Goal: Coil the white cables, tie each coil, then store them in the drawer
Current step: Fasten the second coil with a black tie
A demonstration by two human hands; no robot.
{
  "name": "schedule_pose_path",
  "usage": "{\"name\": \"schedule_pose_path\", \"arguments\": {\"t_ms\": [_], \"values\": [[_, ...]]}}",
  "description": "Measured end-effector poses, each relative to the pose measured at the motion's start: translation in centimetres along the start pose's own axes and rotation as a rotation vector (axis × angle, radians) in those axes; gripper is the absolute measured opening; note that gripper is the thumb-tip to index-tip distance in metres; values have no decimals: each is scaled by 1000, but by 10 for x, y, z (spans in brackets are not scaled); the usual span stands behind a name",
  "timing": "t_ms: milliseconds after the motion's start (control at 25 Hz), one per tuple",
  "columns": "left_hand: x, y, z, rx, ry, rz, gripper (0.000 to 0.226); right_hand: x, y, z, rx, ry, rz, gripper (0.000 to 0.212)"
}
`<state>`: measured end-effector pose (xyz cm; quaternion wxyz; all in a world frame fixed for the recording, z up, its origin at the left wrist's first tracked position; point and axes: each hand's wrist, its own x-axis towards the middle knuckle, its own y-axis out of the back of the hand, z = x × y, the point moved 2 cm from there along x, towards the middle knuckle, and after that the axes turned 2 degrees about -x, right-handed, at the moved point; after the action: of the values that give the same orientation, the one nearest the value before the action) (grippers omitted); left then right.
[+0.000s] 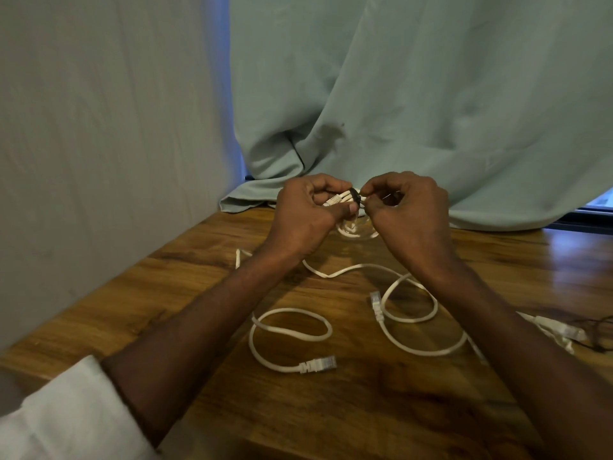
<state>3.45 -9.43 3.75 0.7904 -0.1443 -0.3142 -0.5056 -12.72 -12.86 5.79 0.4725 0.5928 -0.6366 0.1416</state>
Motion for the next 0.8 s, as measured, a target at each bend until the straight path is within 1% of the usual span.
{"name": "schedule_pose_path", "arguments": {"t_ms": [160, 280, 400, 480, 600, 800], "values": [[0, 0, 1, 1, 7, -5, 29, 3, -1, 0, -66, 66, -35, 17], [2, 3, 0, -53, 18, 2, 28, 3, 1, 2, -9, 79, 16, 17], [3, 6, -2, -94, 40, 7, 27, 2, 0, 2, -44, 172, -34, 17], [2, 4, -1, -106, 57, -10, 26, 3, -1, 4, -76, 206, -23, 16], [1, 0, 0, -99, 63, -39, 26, 3, -2, 7, -16, 133, 17, 15], [-1, -1, 0, -105, 72, -59, 28, 3, -4, 8, 12, 87, 1, 16]]}}
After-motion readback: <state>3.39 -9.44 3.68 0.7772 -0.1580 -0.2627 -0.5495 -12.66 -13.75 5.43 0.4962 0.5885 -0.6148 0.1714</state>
